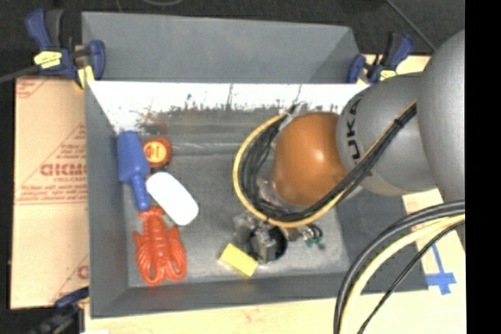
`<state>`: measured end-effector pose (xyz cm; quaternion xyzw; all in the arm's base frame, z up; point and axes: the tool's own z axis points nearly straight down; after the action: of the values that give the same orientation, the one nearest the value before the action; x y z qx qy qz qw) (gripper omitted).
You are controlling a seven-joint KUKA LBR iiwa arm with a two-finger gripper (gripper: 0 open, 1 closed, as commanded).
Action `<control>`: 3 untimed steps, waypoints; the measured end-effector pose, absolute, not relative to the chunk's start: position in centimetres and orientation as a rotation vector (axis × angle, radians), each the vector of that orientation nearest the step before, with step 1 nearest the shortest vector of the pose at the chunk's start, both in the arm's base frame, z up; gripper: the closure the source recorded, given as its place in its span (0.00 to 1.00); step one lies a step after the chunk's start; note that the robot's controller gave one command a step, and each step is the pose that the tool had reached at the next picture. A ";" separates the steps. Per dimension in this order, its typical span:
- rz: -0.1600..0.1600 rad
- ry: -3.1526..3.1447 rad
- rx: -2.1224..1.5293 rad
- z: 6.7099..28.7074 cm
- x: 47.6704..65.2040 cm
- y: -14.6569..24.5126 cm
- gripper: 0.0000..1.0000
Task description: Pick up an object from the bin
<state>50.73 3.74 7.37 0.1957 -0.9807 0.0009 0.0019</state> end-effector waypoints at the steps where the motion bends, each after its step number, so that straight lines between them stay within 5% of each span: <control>1: 0.003 -3.077 0.614 7.4 50.7 3.7 1.00; 2: 0.002 -3.090 0.633 26.8 51.8 6.1 1.00; 3: 0.000 -3.081 0.630 26.3 51.7 6.1 0.00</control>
Offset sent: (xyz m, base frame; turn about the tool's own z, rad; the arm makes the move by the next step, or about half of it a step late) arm 0.0083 0.0242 0.1891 -0.0040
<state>51.67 6.07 26.34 0.2002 -0.9798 -0.0001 -0.0017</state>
